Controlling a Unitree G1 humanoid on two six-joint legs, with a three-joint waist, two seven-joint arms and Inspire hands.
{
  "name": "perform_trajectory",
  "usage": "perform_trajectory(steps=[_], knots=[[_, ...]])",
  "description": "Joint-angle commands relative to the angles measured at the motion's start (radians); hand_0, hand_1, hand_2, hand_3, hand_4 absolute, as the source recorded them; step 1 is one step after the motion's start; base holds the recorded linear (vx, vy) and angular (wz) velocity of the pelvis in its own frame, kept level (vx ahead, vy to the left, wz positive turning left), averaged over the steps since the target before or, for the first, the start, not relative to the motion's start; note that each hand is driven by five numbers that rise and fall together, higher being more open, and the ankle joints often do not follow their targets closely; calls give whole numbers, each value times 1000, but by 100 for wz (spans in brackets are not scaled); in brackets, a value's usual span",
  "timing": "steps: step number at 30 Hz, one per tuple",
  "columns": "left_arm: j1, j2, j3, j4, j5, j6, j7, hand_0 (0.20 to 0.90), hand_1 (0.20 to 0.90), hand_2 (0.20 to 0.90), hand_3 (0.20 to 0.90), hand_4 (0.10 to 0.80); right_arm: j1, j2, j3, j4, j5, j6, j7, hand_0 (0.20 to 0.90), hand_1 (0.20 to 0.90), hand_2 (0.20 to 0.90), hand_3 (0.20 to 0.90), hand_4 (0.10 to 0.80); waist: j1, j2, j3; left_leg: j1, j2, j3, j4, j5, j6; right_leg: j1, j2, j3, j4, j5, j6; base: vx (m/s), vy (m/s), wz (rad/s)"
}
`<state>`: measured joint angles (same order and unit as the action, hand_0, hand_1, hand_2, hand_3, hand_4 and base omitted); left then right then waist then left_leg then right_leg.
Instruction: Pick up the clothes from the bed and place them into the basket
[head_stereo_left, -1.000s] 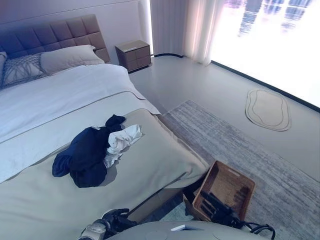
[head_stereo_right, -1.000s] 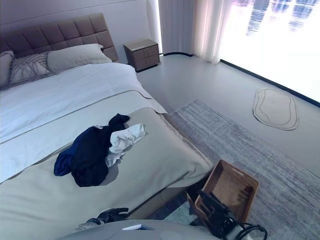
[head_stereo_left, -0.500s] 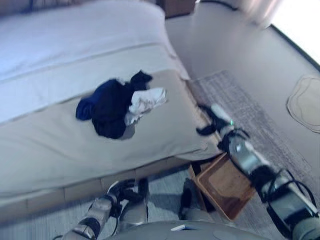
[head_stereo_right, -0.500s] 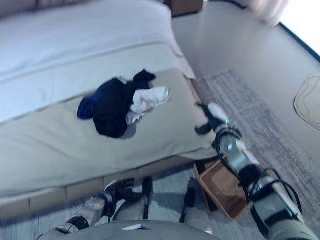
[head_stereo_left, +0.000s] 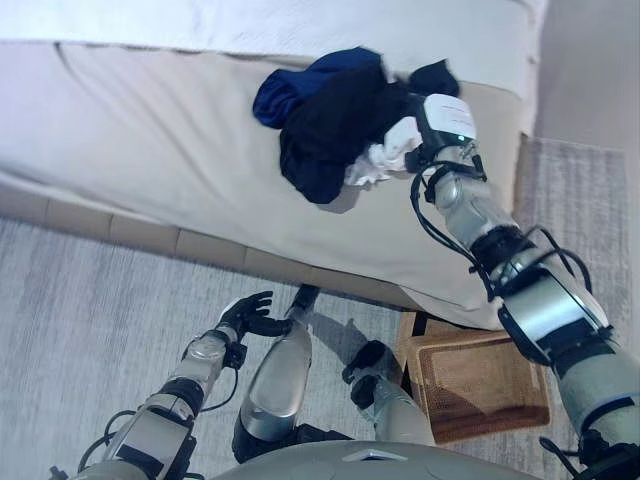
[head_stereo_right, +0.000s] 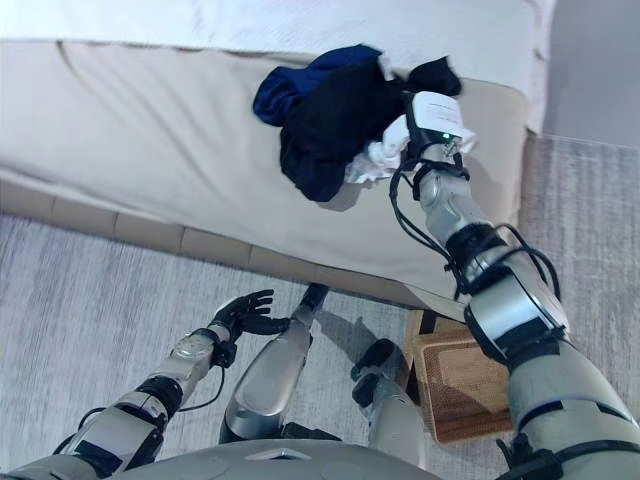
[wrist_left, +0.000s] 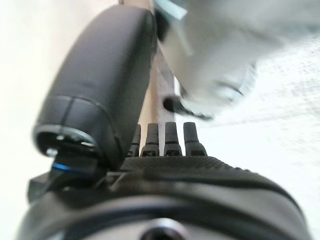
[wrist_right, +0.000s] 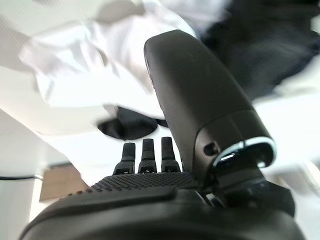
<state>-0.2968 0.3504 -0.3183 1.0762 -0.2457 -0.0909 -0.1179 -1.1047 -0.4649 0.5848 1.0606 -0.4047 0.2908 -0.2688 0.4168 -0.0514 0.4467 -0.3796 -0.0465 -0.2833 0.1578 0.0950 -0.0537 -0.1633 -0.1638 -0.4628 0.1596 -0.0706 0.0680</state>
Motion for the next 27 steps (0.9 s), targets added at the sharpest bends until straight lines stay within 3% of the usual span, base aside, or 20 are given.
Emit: perform_trajectory(steps=[1, 7, 8, 9, 10, 12, 14, 17, 18, 19, 21, 25, 27], knots=[[120, 87, -28, 12, -23, -33, -17, 900, 900, 900, 900, 800, -72, -56, 5, 31, 14, 77, 23, 900, 900, 900, 900, 800, 41, -11, -4, -5, -42, 76, 15, -125, 101, -13, -43, 37, 160, 7, 3, 9, 29, 36], [124, 90, -11, -33, -52, -82, -16, 900, 900, 900, 900, 800, -144, -76, 3, 206, 60, 305, 200, 900, 900, 900, 900, 800, 86, 6, 38, -81, -56, 61, 46, -107, 105, -93, -68, -19, 268, -12, 1, -11, 39, 18], [124, 90, -9, -39, -54, -84, -15, 900, 900, 900, 900, 800, -144, -79, 3, 215, 62, 311, 205, 900, 900, 900, 900, 800, 88, 8, 41, -87, -59, 60, 49, -106, 106, -99, -70, -20, 274, -11, 0, -16, 21, 10], [125, 90, -7, -52, -60, -87, -13, 900, 900, 900, 900, 800, -150, -85, -2, 245, 74, 346, 214, 799, 799, 799, 782, 682, 94, 13, 48, -100, -66, 53, 59, -104, 108, -113, -73, -22, 292, -12, 1, -10, 7, 7], [124, 89, -5, -66, -61, -82, -11, 900, 900, 900, 900, 800, -151, -88, -7, 260, 72, 364, 215, 316, 316, 316, 219, 119, 98, 18, 53, -110, -71, 51, 68, -104, 110, -123, -76, -26, 308, -15, 1, -12, 6, 10], [119, 88, -5, -98, -64, -65, -8, 900, 900, 900, 900, 800, -160, -102, -17, 281, 99, 346, 196, 300, 300, 300, 200, 100, 101, 28, 63, -128, -78, 49, 85, -105, 112, -139, -78, -33, 322, -20, 2, -21, -6, 13], [117, 91, -15, -115, -67, -50, -5, 900, 900, 900, 900, 800, -170, -106, -19, 282, 152, 296, 102, 300, 300, 300, 200, 100, 100, 34, 66, -132, -80, 45, 87, -102, 112, -150, -78, -30, 329, -17, 4, -8, 3, 7], [138, 87, -27, -126, -80, -47, 4, 900, 900, 900, 900, 800, -218, -108, -40, 195, 260, 155, -136, 300, 300, 300, 200, 100, 86, 43, 70, -120, -73, 41, 84, -106, 109, -155, -71, -11, 330, -15, 9, -3, 7, -5], [143, 88, -30, -127, -75, -44, 8, 900, 900, 900, 900, 800, -229, -110, -44, 156, 316, 72, -247, 300, 300, 300, 200, 100, 81, 42, 70, -112, -70, 40, 78, -107, 108, -153, -66, -4, 321, -11, 10, -6, -6, -11], [151, 88, -29, -123, -76, -48, 11, 900, 900, 900, 900, 800, -233, -113, -53, 107, 332, 50, -293, 300, 300, 300, 200, 100, 74, 39, 69, -105, -65, 41, 74, -108, 108, -151, -64, 2, 316, -8, 11, -14, -2, -12], [200, 86, 9, -108, -57, -69, 9, 900, 900, 900, 900, 800, -201, -143, -117, -177, 372, -46, -469, 300, 300, 300, 200, 100, 38, 19, 59, -67, -46, 55, 54, -120, 105, -137, -48, 33, 282, 0, 12, -12, 6, -16], [261, 58, 77, -63, -14, -76, 30, 900, 900, 900, 900, 800, 10, -180, -343, -686, 241, -157, -554, 300, 300, 300, 200, 100, -50, -27, 9, 38, -7, 106, -2, -149, 108, -82, -11, 105, 195, 14, 23, 26, -7, -46], [280, 47, 98, -37, 18, -74, 37, 900, 900, 900, 900, 800, 131, -184, -435, -900, 169, -194, -585, 300, 300, 300, 200, 100, -90, -42, -32, 93, 5, 139, -34, -141, 112, -32, 5, 121, 120, 38, 14, 32, -9, -61]])
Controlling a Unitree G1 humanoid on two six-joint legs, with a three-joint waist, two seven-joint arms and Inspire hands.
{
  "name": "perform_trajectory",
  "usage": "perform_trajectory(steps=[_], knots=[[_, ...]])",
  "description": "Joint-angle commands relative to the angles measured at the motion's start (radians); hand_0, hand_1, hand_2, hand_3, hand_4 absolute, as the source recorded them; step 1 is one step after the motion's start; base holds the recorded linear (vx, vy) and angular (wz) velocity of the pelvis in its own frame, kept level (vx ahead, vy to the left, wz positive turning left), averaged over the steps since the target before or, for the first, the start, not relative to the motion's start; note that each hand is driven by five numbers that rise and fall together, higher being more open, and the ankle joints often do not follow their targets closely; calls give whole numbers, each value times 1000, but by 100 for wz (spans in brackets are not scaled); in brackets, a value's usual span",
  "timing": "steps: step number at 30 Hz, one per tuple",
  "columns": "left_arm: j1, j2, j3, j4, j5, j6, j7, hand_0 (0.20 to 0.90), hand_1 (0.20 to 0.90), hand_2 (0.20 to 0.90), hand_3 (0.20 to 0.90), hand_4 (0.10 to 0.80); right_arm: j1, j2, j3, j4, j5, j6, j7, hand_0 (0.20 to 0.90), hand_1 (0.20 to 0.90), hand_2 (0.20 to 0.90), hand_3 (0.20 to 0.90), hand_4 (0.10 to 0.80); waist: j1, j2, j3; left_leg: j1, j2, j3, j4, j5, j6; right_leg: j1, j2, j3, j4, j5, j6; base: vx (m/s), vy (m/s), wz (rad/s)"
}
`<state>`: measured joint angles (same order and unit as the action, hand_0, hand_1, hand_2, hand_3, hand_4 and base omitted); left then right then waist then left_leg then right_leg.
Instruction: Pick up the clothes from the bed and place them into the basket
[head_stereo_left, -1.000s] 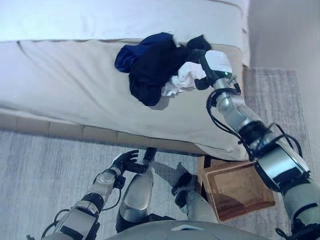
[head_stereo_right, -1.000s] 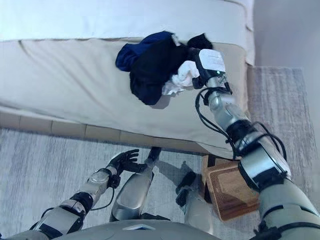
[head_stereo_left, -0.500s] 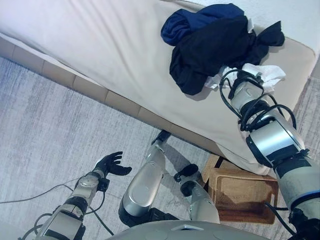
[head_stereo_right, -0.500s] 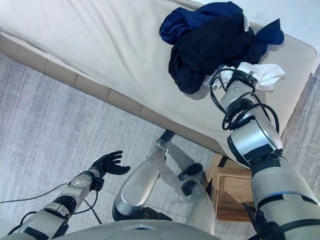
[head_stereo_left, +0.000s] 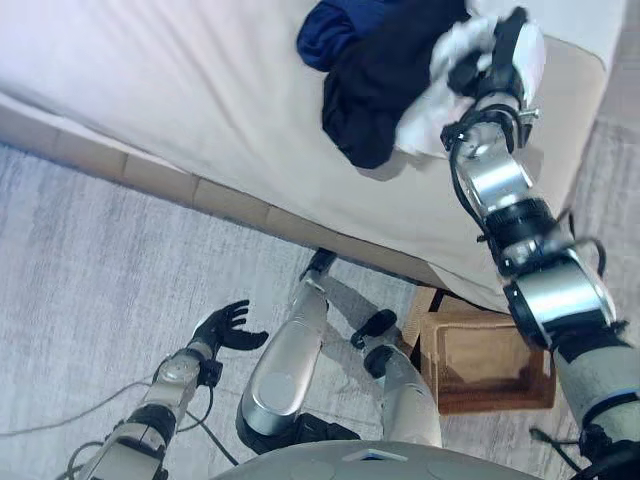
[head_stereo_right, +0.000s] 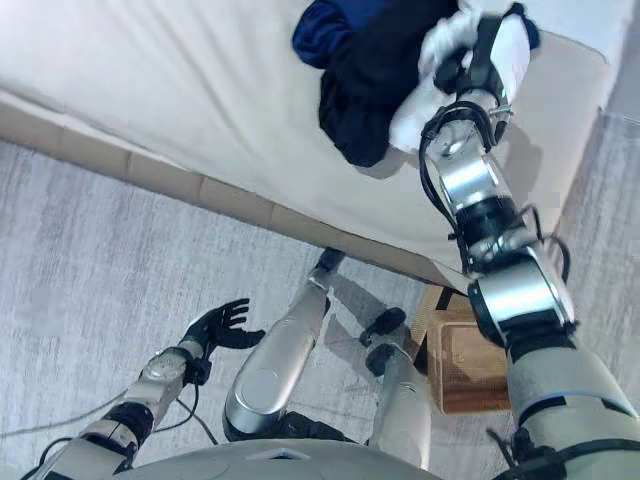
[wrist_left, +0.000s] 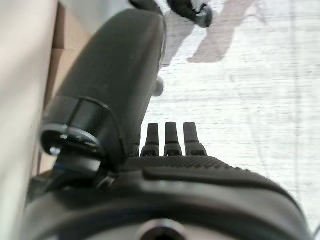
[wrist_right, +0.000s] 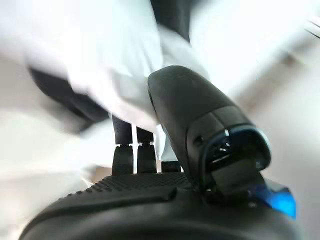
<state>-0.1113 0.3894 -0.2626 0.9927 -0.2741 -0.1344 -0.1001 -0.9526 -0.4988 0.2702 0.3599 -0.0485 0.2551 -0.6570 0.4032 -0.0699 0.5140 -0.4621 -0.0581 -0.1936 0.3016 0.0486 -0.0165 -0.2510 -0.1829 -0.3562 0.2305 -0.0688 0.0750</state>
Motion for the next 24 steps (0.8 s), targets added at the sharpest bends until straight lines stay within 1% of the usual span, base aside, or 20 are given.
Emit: perform_trajectory(steps=[1, 3, 4, 7, 9, 12, 13, 17, 20, 24], knots=[[104, 4, 51, 57, 60, -29, 21, 900, 900, 900, 900, 800, 27, -151, -150, -273, -208, -180, -212, 300, 300, 300, 200, 100, -95, -29, -122, 207, 20, 62, -190, -102, 74, 84, 34, 28, 17, 33, 6, 99, -55, -48], [113, -4, 61, 61, 85, -15, 20, 900, 900, 900, 900, 800, 82, -169, -190, -378, -242, -201, -230, 300, 300, 300, 200, 100, -124, -31, -163, 259, 26, 88, -214, -110, 72, 129, 48, 44, -33, 27, 7, 89, -52, -50], [114, -10, 62, 61, 99, 1, 19, 900, 900, 900, 900, 800, 106, -191, -208, -430, -248, -212, -244, 300, 300, 300, 200, 100, -144, -29, -196, 293, 28, 102, -230, -114, 70, 153, 59, 58, -60, 21, 9, 94, -39, -55], [109, -26, 52, 56, 132, 42, 14, 900, 900, 900, 900, 800, 143, -249, -236, -522, -259, -199, -264, 300, 300, 300, 200, 100, -181, -21, -272, 361, 35, 130, -274, -107, 63, 203, 73, 80, -106, 18, 15, 91, -63, -46], [107, -35, 44, 58, 145, 56, 11, 900, 900, 900, 900, 800, 158, -276, -249, -541, -253, -191, -252, 300, 300, 300, 200, 100, -196, -18, -304, 385, 37, 141, -291, -104, 60, 222, 77, 85, -124, 17, 17, 69, -38, -42], [101, -63, 20, 62, 180, 88, 6, 900, 900, 900, 900, 800, 195, -328, -275, -560, -243, -203, -245, 300, 300, 300, 200, 100, -229, -13, -364, 438, 39, 166, -319, -104, 53, 263, 87, 102, -167, 15, 13, 41, -52, -23], [99, -80, 11, 66, 195, 107, 6, 900, 900, 900, 900, 800, 211, -343, -288, -561, -224, -193, -218, 300, 300, 300, 200, 100, -245, -11, -387, 460, 39, 178, -329, -107, 49, 278, 90, 110, -185, 19, 11, 1, -48, -26], [93, -100, 0, 90, 220, 139, -4, 900, 900, 900, 900, 800, 248, -372, -293, -531, -129, -222, -147, 300, 300, 300, 200, 100, -276, -7, -423, 502, 38, 202, -349, -112, 39, 310, 95, 135, -233, 34, 9, -14, -8, -17], [93, -107, -3, 109, 226, 153, -10, 900, 900, 900, 900, 800, 263, -364, -288, -500, -43, -218, -59, 300, 300, 300, 200, 100, -283, -7, -438, 522, 42, 205, -365, -106, 29, 328, 100, 144, -255, 41, 8, -5, -13, -18], [104, -107, 2, 147, 238, 157, -17, 900, 900, 900, 900, 800, 296, -355, -294, -441, -43, -215, -23, 300, 300, 300, 200, 100, -288, -7, -446, 537, 47, 211, -373, -103, 22, 343, 100, 141, -266, 41, 5, -13, -2, -12]])
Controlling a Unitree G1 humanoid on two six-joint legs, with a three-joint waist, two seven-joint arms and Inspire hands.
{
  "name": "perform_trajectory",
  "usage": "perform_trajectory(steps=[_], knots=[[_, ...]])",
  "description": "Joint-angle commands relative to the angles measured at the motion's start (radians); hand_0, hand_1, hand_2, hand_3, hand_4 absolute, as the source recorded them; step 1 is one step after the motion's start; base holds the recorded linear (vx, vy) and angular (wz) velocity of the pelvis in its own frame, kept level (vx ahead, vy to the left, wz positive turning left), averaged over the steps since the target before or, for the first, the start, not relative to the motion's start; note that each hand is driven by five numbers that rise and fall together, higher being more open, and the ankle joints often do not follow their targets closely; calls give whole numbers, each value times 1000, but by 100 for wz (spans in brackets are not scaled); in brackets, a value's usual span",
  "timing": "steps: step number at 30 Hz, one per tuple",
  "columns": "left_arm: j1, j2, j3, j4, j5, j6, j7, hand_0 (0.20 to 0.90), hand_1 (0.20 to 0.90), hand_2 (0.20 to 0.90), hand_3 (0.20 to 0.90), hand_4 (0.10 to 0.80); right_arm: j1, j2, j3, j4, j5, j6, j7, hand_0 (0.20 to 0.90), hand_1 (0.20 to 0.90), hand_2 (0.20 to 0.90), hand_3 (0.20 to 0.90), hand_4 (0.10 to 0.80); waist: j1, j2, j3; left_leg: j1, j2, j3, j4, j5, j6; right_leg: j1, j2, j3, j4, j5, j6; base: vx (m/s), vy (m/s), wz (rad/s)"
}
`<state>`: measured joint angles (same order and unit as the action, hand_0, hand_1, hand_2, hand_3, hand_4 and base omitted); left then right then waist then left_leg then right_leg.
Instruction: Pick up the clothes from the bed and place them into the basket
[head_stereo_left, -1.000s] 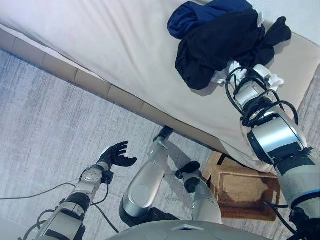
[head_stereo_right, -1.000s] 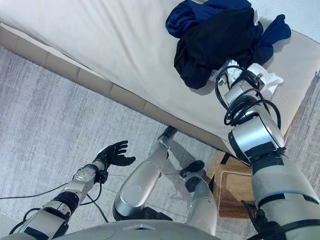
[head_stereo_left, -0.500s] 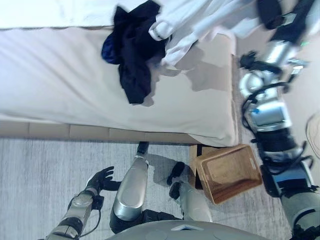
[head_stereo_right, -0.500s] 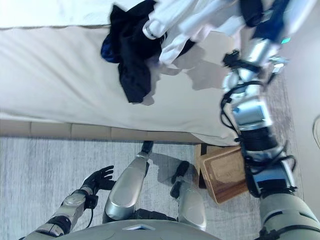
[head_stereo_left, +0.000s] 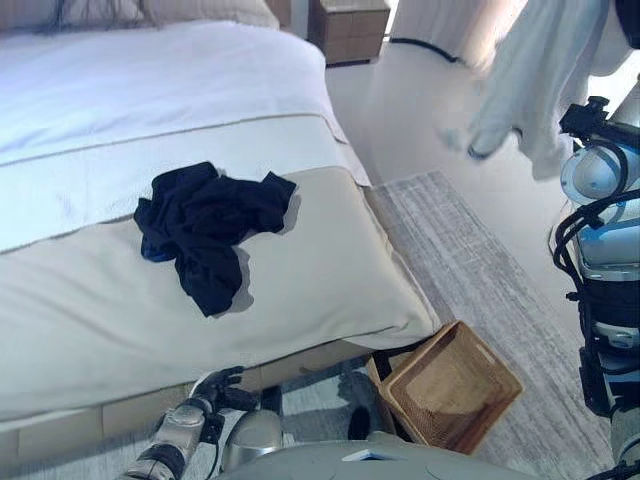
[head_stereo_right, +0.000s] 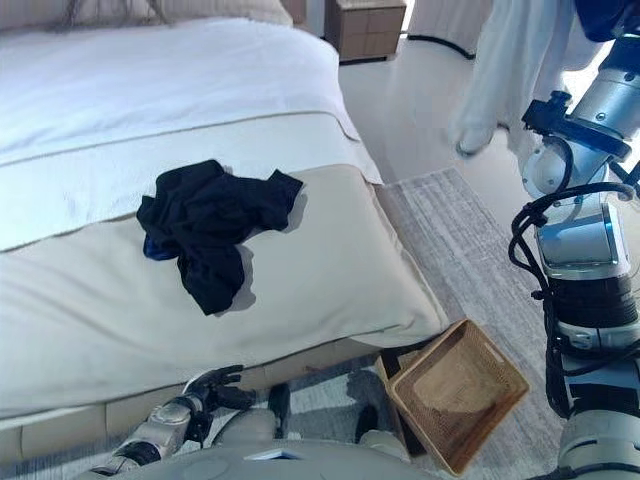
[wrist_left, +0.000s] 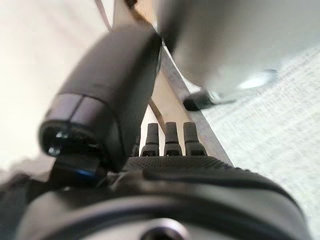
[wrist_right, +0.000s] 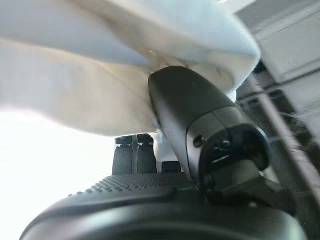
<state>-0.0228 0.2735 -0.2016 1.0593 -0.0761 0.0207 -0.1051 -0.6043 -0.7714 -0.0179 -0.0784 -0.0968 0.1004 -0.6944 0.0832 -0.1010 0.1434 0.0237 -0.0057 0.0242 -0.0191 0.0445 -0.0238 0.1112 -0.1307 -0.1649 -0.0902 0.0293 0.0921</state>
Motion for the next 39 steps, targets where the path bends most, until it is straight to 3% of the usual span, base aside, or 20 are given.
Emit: perform_trajectory(steps=[1, 11, 17, 24, 30, 31, 32, 33, 39], knots=[[18, 10, -56, 87, 45, 3, -13, 900, 900, 900, 900, 800, -45, -82, -9, 13, 4, -57, 7, 300, 300, 300, 200, 100, 31, 23, -77, 53, -6, -6, -51, -100, 29, -18, 48, -49, 55, -59, -13, -18, -13, -11], [53, 30, -12, 115, 80, 21, -24, 900, 900, 900, 900, 800, 171, 14, -100, 131, 18, -23, -52, 300, 300, 300, 200, 100, -21, 42, -69, 85, 2, 39, -55, -117, 39, -21, 49, -31, 75, -68, -11, -4, -26, -4], [70, 35, -15, 74, 66, 16, -22, 900, 900, 900, 900, 800, 379, 100, -126, 193, 2, -57, 26, 300, 300, 300, 200, 100, -76, 78, -47, 91, 10, 77, -51, -122, 44, -46, 45, 0, 101, -72, -7, -5, -83, -13], [-1, 32, -57, -5, -46, -15, 12, 900, 900, 900, 900, 800, 420, 138, -29, 322, -74, -100, 58, 300, 300, 300, 200, 100, -136, 149, 50, 21, 3, 89, -4, -112, 54, -168, 31, 20, 229, -101, -21, -129, -71, -29], [-93, 7, -75, -48, -160, -75, 38, 900, 900, 900, 900, 800, 302, 82, 59, 500, -113, -74, 68, 300, 300, 300, 200, 100, -163, 249, 165, -77, -24, 77, 45, -79, 28, -274, 13, 28, 299, -124, -46, -145, -12, -13], [-103, 6, -77, -53, -169, -81, 39, 900, 900, 900, 900, 800, 289, 76, 68, 520, -114, -59, 73, 655, 655, 655, 615, 515, -164, 258, 175, -90, -25, 76, 50, -76, 23, -286, 12, 29, 303, -125, -49, -184, -50, -5], [-128, 8, -84, -64, -194, -97, 36, 900, 900, 900, 900, 800, 247, 64, 96, 594, -116, -1, 90, 815, 815, 815, 801, 701, -167, 277, 206, -124, -25, 76, 68, -68, 12, -320, 6, 29, 323, -132, -54, -192, -66, -8], [-143, 10, -91, -75, -210, -104, 37, 900, 900, 900, 900, 800, 212, 59, 122, 650, -99, 23, 100, 900, 900, 900, 900, 800, -166, 289, 225, -150, -22, 77, 79, -61, 7, -345, 5, 29, 334, -132, -60, -224, -80, -12], [-181, 24, -129, -111, -248, -139, 26, 900, 900, 900, 900, 800, 43, 44, 223, 977, -23, 100, 131, 900, 900, 900, 900, 800, -139, 349, 288, -240, -14, 66, 88, -19, -14, -444, 12, 18, 370, -141, -89, -103, -84, -7]])
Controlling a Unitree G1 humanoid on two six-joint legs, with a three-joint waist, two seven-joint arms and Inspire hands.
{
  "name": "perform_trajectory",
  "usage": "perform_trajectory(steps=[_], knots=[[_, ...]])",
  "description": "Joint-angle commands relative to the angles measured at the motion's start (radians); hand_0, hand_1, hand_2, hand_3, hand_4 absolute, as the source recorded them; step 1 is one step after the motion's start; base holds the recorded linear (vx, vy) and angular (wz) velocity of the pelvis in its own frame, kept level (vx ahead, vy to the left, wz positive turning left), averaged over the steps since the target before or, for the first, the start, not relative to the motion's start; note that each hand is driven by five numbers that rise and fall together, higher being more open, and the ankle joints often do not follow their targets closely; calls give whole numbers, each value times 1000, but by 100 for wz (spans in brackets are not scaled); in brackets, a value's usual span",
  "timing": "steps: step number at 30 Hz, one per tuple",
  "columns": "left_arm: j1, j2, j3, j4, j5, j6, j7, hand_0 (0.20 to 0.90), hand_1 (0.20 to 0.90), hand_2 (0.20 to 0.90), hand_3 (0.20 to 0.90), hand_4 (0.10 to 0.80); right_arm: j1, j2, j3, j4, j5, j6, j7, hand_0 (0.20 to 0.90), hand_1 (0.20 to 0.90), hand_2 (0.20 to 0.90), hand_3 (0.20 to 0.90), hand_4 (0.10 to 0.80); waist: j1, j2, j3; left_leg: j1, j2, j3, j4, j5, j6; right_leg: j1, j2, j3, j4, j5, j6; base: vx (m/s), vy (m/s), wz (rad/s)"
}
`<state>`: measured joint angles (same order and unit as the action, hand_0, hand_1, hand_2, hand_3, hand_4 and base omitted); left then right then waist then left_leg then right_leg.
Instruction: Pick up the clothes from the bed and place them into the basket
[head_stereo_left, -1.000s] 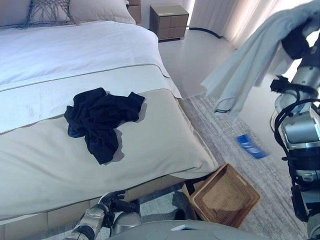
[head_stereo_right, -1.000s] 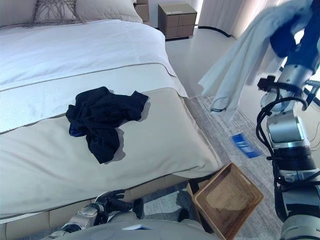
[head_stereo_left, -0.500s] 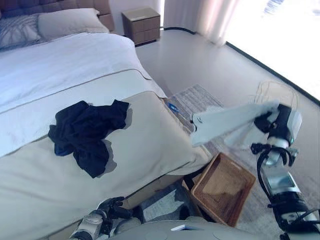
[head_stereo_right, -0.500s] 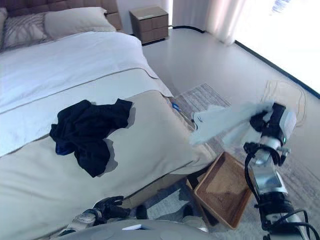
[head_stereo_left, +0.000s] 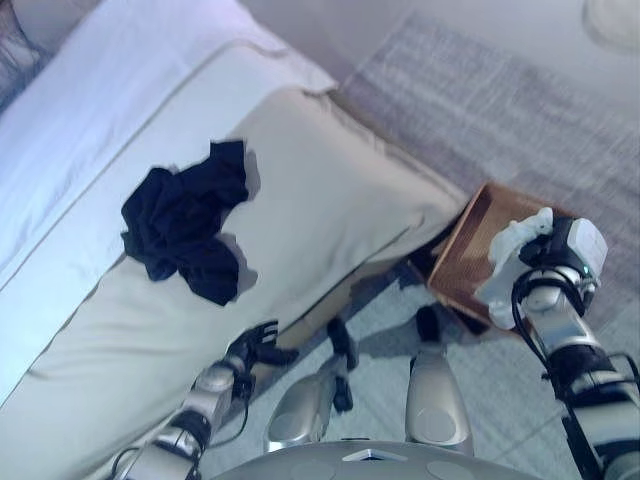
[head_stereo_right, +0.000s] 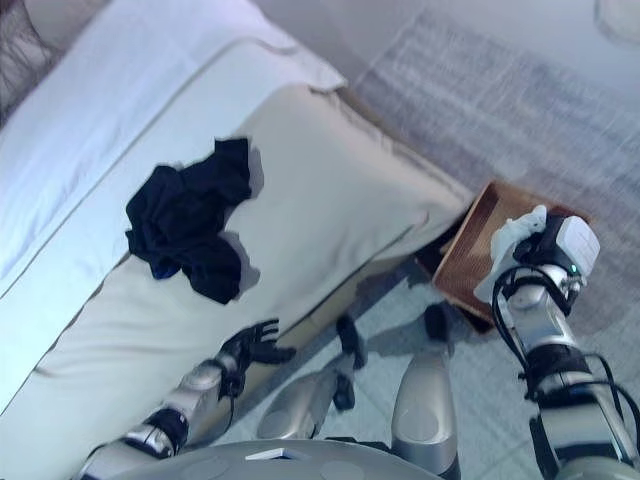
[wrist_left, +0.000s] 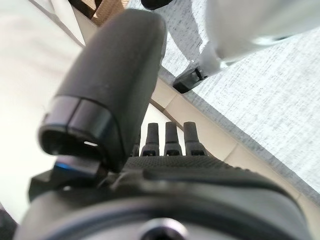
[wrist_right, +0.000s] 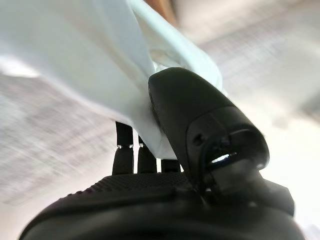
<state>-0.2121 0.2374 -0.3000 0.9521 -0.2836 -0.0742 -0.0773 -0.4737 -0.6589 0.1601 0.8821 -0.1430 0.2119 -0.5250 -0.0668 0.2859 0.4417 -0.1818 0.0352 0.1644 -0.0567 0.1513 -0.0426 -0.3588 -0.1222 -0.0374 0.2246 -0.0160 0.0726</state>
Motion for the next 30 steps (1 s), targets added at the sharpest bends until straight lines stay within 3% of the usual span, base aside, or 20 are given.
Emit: perform_trajectory(steps=[1, 4, 8, 12, 15, 16, 18, 21, 24, 25, 30], knots=[[5, 60, -34, -5, -43, -42, -10, 900, 900, 900, 900, 800, -112, -70, 45, 53, 43, 10, -39, 900, 900, 900, 900, 800, 14, -28, -5, -40, -55, -77, 117, -118, 3, 14, 7, -109, 59, -98, -73, -34, -14, 3], [12, 58, -42, -9, -51, -44, -24, 900, 900, 900, 900, 800, -130, -79, 29, 116, 58, 42, -34, 900, 900, 900, 900, 800, 14, -14, 5, -43, -54, -74, 95, -104, -2, -1, 16, -107, 58, -99, -79, -8, 24, 2], [21, 67, -34, -12, -50, -33, -41, 900, 900, 900, 900, 800, -92, -84, 23, 174, 80, 200, 63, 900, 900, 900, 900, 800, 9, -33, 2, -30, -46, -64, 78, -105, -5, 10, 25, -105, 35, -89, -81, 9, 6, 1], [14, 110, -17, -16, -43, 7, -44, 900, 900, 900, 900, 800, -21, -86, 20, 207, 57, 255, 193, 900, 900, 900, 900, 800, 21, -101, -6, -25, -37, -69, 100, -122, 5, 39, 33, -119, 3, -63, -77, 24, -94, 14], [17, 136, -4, -21, -31, 30, -39, 900, 900, 900, 900, 800, 10, -96, 13, 151, 32, 218, 153, 900, 900, 900, 900, 800, 31, -149, -12, -20, -32, -74, 113, -135, 12, 69, 38, -129, -24, -43, -68, 28, -94, 18], [26, 145, 4, -25, -31, 39, -32, 900, 900, 900, 900, 800, 25, -104, 8, 79, 9, 195, 113, 900, 900, 900, 900, 800, 35, -173, -15, -14, -29, -76, 117, -141, 14, 87, 42, -131, -39, -34, -64, 48, -32, 17], [52, 152, 24, -32, -39, 50, -20, 900, 900, 900, 900, 800, 57, -121, -6, -126, -49, 232, 57, 900, 900, 900, 900, 800, 36, -204, -23, 2, -29, -79, 110, -148, 18, 114, 49, -127, -65, -20, -53, 76, 38, 7], [90, 136, 54, -23, -49, 51, -7, 900, 900, 900, 900, 800, 85, -122, -49, -406, -222, 166, -7, 900, 900, 900, 900, 800, 38, -231, -40, 32, -37, -87, 87, -154, 25, 151, 50, -115, -103, -3, -33, 104, 149, 5], [119, 97, 90, 0, -52, 38, -1, 900, 900, 900, 900, 800, 69, -96, -32, -653, -422, 19, 48, 900, 900, 900, 900, 800, 52, -244, -65, 57, -52, -101, 58, -153, 31, 182, 44, -111, -132, 3, -16, 95, 288, 3], [119, 87, 100, 11, -43, 38, -4, 900, 900, 900, 900, 800, 49, -101, -4, -681, -463, -49, 73, 900, 900, 900, 900, 800, 62, -250, -73, 62, -57, -108, 54, -155, 34, 190, 39, -117, -136, 3, -11, 99, 299, 11], [126, 82, 92, 43, -40, 44, -12, 900, 900, 900, 900, 800, -86, -119, 137, -638, -406, -148, 230, 900, 900, 900, 900, 800, 149, -277, -96, 36, -82, -161, 97, -166, 51, 211, 9, -169, -126, -4, -8, 53, 171, 38]])
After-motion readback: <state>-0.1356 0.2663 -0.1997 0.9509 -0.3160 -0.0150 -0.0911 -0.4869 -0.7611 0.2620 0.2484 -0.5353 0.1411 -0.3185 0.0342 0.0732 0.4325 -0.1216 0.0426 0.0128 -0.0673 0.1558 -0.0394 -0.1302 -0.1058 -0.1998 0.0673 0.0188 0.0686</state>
